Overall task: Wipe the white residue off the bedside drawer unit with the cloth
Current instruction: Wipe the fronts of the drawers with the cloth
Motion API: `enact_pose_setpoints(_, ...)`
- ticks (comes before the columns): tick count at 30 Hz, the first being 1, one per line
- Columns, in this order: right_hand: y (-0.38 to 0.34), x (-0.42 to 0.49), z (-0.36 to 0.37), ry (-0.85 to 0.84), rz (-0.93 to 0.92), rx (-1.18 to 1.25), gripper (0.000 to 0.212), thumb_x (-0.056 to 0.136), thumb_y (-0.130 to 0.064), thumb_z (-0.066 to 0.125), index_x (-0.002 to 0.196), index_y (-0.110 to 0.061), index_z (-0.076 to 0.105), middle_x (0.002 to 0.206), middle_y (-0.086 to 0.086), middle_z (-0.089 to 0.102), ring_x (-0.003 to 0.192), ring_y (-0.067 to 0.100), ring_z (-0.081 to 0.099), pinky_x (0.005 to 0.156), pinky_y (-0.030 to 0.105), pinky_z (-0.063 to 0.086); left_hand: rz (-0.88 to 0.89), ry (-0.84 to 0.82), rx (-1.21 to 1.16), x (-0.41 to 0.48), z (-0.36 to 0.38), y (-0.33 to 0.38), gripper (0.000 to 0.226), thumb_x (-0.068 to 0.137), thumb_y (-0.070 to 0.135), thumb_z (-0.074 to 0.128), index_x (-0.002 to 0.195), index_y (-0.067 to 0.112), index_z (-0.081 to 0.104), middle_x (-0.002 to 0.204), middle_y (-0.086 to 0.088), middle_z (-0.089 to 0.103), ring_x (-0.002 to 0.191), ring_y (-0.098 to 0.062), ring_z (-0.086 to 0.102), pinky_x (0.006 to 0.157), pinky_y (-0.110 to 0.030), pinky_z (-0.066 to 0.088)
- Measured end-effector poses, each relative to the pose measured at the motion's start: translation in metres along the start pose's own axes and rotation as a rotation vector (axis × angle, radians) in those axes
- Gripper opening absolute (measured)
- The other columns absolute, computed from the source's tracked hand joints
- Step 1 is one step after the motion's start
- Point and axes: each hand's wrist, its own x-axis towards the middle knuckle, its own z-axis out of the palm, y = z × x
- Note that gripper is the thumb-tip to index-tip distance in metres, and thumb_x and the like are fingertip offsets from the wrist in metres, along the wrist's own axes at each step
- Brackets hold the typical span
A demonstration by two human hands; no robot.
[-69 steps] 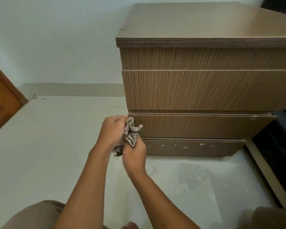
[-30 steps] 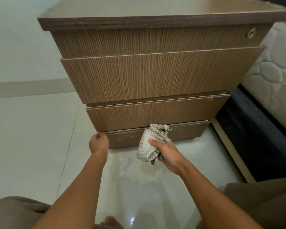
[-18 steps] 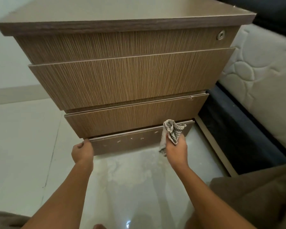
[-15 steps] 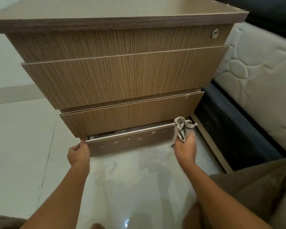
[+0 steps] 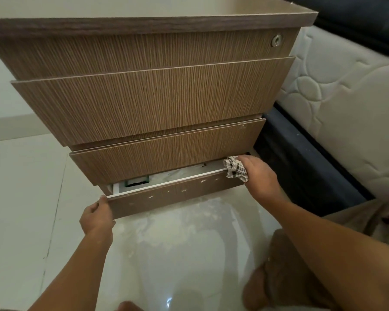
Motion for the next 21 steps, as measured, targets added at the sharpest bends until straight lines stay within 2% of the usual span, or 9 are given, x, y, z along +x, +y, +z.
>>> enact_pose_setpoints(3, 0.008, 0.007, 0.003, -0.098, -0.048, -0.104, 0.052, 0.079, -0.011, 0.069, 0.129, -0.018, 0.056, 0.129, 0.004, 0.059, 0.117, 0.024, 0.053, 0.097, 0.038, 0.043, -0.013, -0.012, -0.012, 0.001, -0.001, -0.002, 0.042, 0.094, 0.038, 0.059, 0.124, 0.009, 0.060, 0.131, -0.013, 0.056, 0.117, -0.031, 0.053, 0.091, -0.045, 0.054)
enact_pose_setpoints(6, 0.012, 0.014, 0.005, -0.214, 0.017, 0.023, 0.049, 0.080, -0.014, 0.064, 0.127, -0.023, 0.056, 0.125, 0.002, 0.059, 0.115, 0.024, 0.052, 0.093, 0.038, 0.045, -0.021, -0.025, -0.034, 0.004, -0.002, -0.005, 0.040, 0.093, 0.041, 0.060, 0.121, 0.013, 0.061, 0.129, -0.012, 0.057, 0.114, -0.030, 0.054, 0.097, -0.045, 0.051)
enact_pose_setpoints(8, 0.012, 0.017, 0.006, -0.208, 0.040, 0.100, 0.037, 0.083, -0.015, 0.061, 0.119, -0.022, 0.060, 0.114, 0.004, 0.062, 0.106, 0.025, 0.055, 0.088, 0.037, 0.046, -0.015, -0.024, -0.032, 0.006, -0.002, -0.007, 0.037, 0.092, 0.045, 0.060, 0.116, 0.017, 0.062, 0.128, -0.011, 0.058, 0.112, -0.029, 0.055, 0.100, -0.046, 0.049)
enact_pose_setpoints(12, 0.009, 0.014, 0.010, -0.140, -0.045, 0.060, 0.016, 0.087, -0.018, 0.059, 0.103, -0.019, 0.064, 0.099, 0.003, 0.064, 0.095, 0.022, 0.056, 0.078, 0.031, 0.041, -0.007, -0.012, -0.036, 0.007, -0.002, -0.009, 0.037, 0.092, 0.047, 0.060, 0.116, 0.019, 0.062, 0.129, -0.010, 0.058, 0.115, -0.031, 0.056, 0.101, -0.047, 0.048)
enact_pose_setpoints(18, 0.006, 0.013, 0.019, -0.147, -0.088, 0.050, 0.024, 0.086, -0.033, 0.058, 0.107, -0.022, 0.063, 0.102, 0.001, 0.066, 0.098, 0.023, 0.058, 0.084, 0.034, 0.043, -0.007, -0.016, -0.050, 0.008, -0.001, -0.009, 0.039, 0.091, 0.046, 0.060, 0.117, 0.017, 0.063, 0.126, -0.008, 0.058, 0.112, -0.028, 0.056, 0.101, -0.046, 0.048)
enact_pose_setpoints(21, 0.006, 0.015, 0.011, -0.143, -0.094, 0.044, 0.023, 0.090, -0.030, 0.057, 0.110, -0.021, 0.064, 0.104, 0.001, 0.067, 0.098, 0.023, 0.058, 0.082, 0.035, 0.044, -0.001, -0.014, -0.048, 0.010, 0.000, -0.010, 0.037, 0.091, 0.048, 0.060, 0.113, 0.019, 0.063, 0.126, -0.008, 0.059, 0.113, -0.027, 0.056, 0.101, -0.046, 0.048)
